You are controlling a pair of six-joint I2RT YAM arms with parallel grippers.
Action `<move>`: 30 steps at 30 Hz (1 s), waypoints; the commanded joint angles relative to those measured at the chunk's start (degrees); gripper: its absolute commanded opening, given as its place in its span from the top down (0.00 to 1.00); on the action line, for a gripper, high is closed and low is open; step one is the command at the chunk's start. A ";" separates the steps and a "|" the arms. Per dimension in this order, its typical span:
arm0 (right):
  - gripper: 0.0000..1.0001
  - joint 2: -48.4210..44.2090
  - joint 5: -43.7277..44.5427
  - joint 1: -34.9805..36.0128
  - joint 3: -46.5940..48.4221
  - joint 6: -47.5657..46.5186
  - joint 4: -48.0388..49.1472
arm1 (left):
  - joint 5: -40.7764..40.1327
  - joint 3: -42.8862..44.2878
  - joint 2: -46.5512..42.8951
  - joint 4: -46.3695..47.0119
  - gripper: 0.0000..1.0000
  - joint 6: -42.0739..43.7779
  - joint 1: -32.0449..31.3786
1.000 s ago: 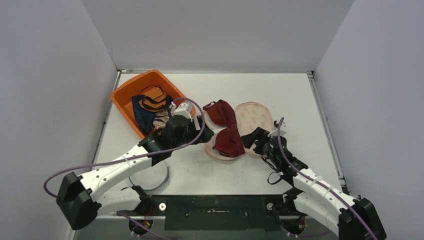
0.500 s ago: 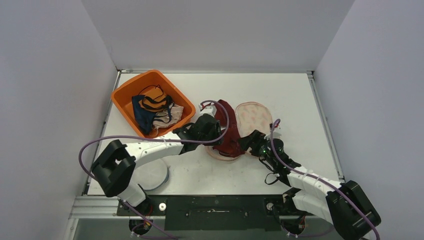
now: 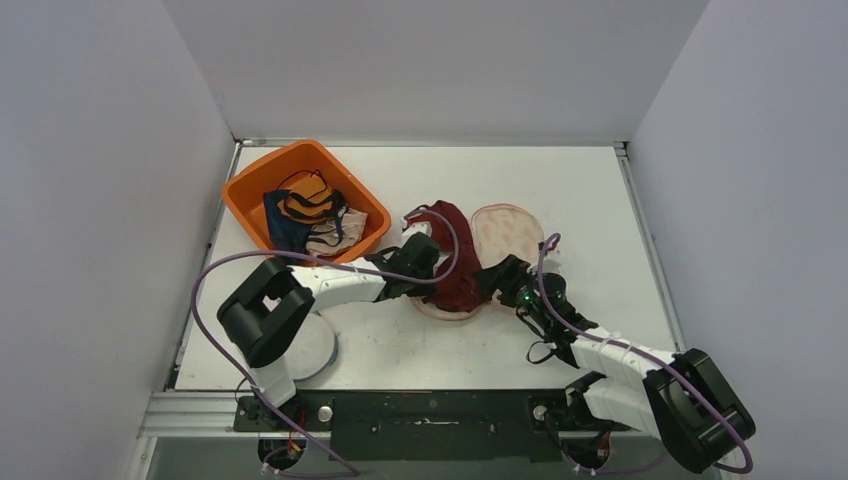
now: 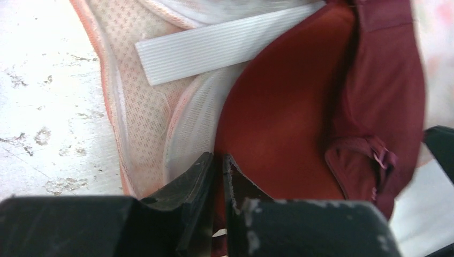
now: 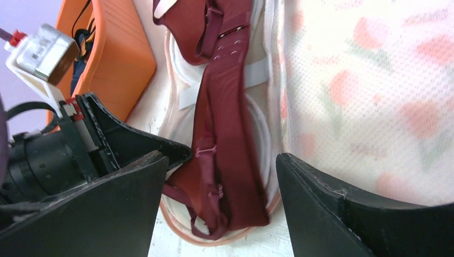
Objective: Unzip the laundry bag and remove the bra
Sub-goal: Pick up the bra from the laundry bag.
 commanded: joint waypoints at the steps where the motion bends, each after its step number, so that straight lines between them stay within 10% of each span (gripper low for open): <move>1: 0.25 3.33 1.54 -1.43 4.80 -0.52 2.09 | -0.79 -0.65 0.91 1.83 0.92 -1.76 1.24; 11: 0.20 19.97 -13.71 -7.55 11.16 5.81 14.18 | -1.01 -2.57 -0.27 2.73 0.96 -1.61 1.26; 30: 0.27 33.95 -16.12 -7.31 24.31 5.98 3.21 | 0.66 -3.64 -1.17 3.69 1.00 -1.74 1.10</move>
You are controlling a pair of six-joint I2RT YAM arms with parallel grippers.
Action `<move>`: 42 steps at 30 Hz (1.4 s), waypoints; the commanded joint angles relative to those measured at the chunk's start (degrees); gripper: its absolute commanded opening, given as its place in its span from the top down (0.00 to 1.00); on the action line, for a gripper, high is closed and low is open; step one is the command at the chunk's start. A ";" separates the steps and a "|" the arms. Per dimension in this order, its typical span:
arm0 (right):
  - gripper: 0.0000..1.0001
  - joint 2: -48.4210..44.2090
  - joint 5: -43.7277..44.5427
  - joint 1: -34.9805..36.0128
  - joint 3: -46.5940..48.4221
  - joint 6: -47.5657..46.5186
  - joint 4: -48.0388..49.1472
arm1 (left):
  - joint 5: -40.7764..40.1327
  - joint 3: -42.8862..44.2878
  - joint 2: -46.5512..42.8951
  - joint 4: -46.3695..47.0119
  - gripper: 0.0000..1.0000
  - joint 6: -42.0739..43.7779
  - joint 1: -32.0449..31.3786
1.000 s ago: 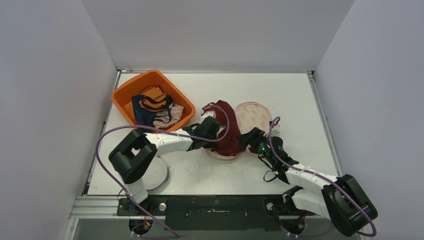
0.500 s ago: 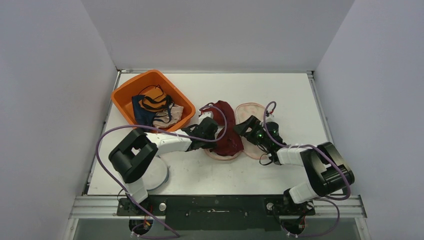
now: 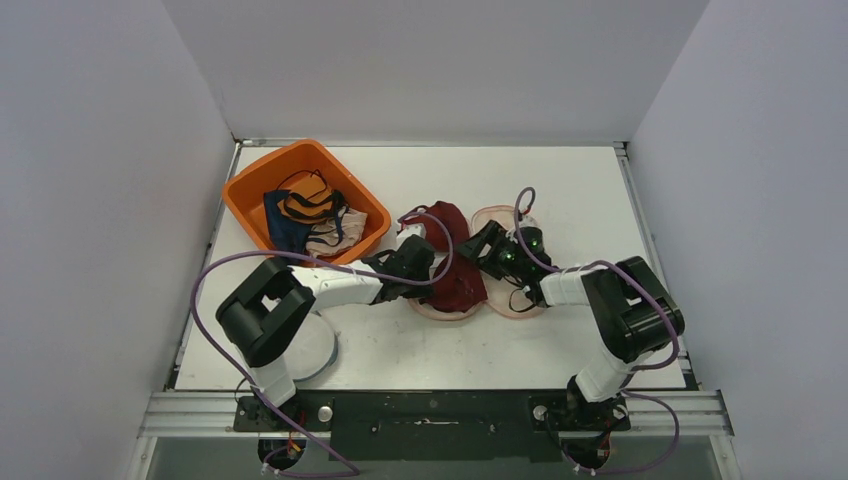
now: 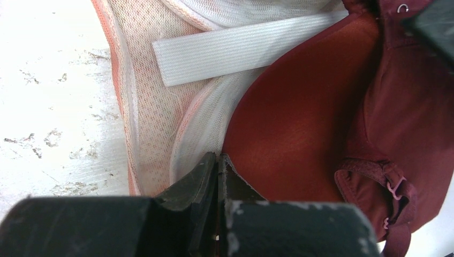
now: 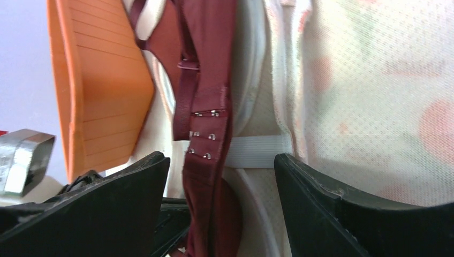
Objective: Unzip the laundry bag and remove the bra
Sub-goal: Pick up the bra from the laundry bag.
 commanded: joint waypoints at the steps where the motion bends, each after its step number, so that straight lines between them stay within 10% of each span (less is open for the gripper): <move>1: 0.28 1.95 -0.71 0.22 2.26 0.63 0.60 | 0.81 -0.88 -1.89 0.72 1.00 0.00 -0.02; 11: 0.42 5.17 0.51 1.71 4.19 3.40 4.88 | 1.55 -1.47 -2.16 0.97 1.00 -0.05 -0.20; 25: 0.94 2.21 -0.07 2.11 4.12 -1.19 2.90 | 2.37 -1.60 -7.21 -0.73 0.99 -1.09 -0.28; 42: 0.95 -13.33 0.36 2.24 8.01 -11.89 -12.25 | 1.55 -1.78 -25.98 -10.03 0.68 -2.85 0.03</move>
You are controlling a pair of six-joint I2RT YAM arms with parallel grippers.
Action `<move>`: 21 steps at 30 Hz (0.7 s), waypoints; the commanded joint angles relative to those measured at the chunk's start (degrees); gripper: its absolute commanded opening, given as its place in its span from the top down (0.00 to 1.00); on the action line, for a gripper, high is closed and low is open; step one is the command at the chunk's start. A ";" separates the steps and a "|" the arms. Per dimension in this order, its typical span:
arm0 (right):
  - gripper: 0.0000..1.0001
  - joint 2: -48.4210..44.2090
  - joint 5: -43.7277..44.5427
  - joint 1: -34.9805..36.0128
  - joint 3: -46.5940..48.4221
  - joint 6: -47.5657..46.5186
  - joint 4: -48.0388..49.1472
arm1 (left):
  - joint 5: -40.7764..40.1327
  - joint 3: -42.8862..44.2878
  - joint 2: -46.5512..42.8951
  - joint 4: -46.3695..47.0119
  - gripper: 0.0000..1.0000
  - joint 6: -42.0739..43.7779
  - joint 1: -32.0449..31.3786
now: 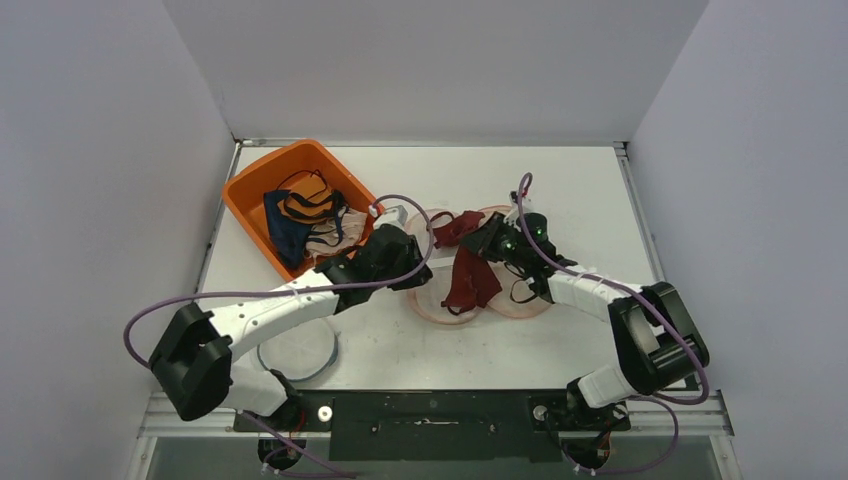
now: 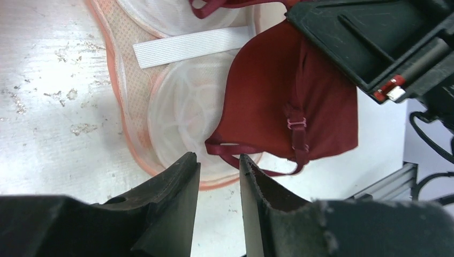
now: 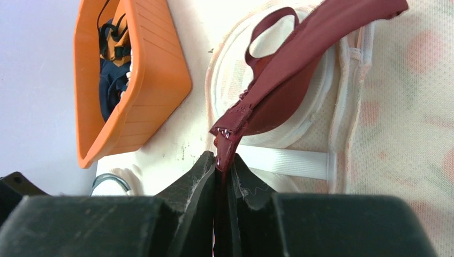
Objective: Unzip the laundry bag and remove the bra
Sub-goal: Pick up the bra from the laundry bag, then place the bra in the bin.
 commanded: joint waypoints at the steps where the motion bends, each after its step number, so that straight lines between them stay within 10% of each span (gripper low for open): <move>1: 0.95 -4.40 -0.32 0.28 4.28 -3.49 -2.89 | -0.72 -0.12 -6.89 -3.31 0.68 -0.51 0.10; 21: 0.95 -3.40 -10.98 3.25 30.26 -7.57 -13.98 | -11.70 -3.06 -35.88 -14.73 0.59 2.44 4.10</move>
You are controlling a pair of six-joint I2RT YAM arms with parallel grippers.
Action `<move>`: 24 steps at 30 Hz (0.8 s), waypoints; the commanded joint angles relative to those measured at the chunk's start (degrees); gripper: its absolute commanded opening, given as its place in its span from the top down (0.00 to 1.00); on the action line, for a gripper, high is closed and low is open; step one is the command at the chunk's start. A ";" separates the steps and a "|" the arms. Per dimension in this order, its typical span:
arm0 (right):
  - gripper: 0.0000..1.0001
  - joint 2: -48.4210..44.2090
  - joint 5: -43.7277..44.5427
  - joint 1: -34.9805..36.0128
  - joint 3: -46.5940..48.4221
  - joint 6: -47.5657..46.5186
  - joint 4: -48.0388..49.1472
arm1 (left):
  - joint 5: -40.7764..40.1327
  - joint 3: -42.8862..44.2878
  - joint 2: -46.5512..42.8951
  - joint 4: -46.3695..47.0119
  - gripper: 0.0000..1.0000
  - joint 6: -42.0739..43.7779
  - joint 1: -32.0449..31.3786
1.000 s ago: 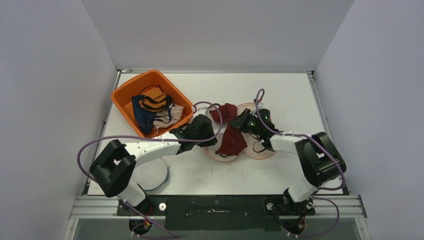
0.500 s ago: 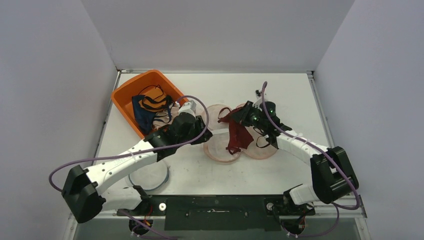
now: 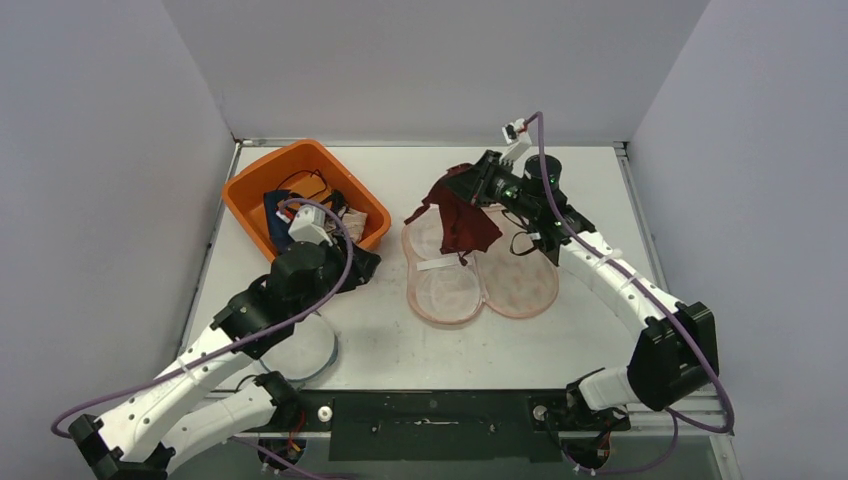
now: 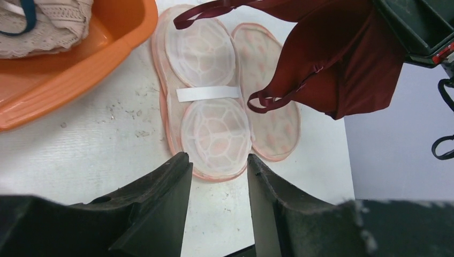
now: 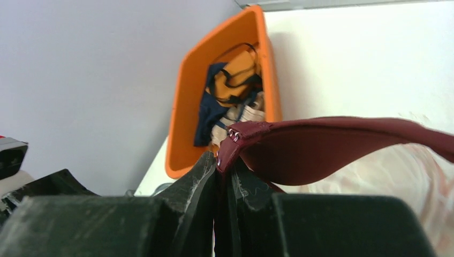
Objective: Unzip the laundry bag and remove the bra
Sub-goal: Place the bra in the bin.
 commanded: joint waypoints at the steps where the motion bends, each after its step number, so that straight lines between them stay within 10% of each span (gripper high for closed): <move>1: 0.95 3.50 -4.69 2.37 7.77 -0.81 2.05 | -3.79 0.49 -4.38 -2.08 0.58 2.33 0.62; 24: 0.95 32.37 -20.51 8.02 42.79 18.39 28.35 | -13.21 0.95 -16.92 -7.86 0.50 5.02 1.16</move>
